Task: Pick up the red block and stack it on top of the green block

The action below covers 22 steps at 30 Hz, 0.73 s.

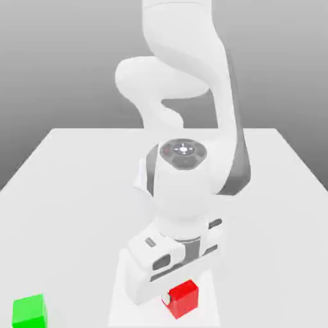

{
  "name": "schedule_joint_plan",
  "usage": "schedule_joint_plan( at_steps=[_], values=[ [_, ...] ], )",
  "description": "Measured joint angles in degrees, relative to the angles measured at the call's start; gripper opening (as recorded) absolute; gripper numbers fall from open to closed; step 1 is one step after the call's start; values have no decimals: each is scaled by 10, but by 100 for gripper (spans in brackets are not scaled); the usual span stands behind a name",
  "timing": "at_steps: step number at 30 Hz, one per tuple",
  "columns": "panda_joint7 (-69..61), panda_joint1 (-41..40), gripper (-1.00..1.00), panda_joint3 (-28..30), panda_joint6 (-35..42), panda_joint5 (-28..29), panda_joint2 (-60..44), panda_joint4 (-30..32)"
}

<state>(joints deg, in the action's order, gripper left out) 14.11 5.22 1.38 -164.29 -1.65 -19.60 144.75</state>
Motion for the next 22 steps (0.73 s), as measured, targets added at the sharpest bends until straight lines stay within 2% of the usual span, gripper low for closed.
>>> schedule_joint_plan(
  at_steps=[6,14,16,18,19,22],
  values=[
    [21,-6,-100,14,91,4,94,4],
    [178,-92,-100,130,175,-50,55,-112],
    [208,-119,-100,150,174,-79,16,-148],
    [208,-138,-100,145,148,-105,-29,-163],
    [206,-143,100,141,137,-113,-43,-166],
    [206,-143,100,141,137,-113,-43,-166]
  ],
)
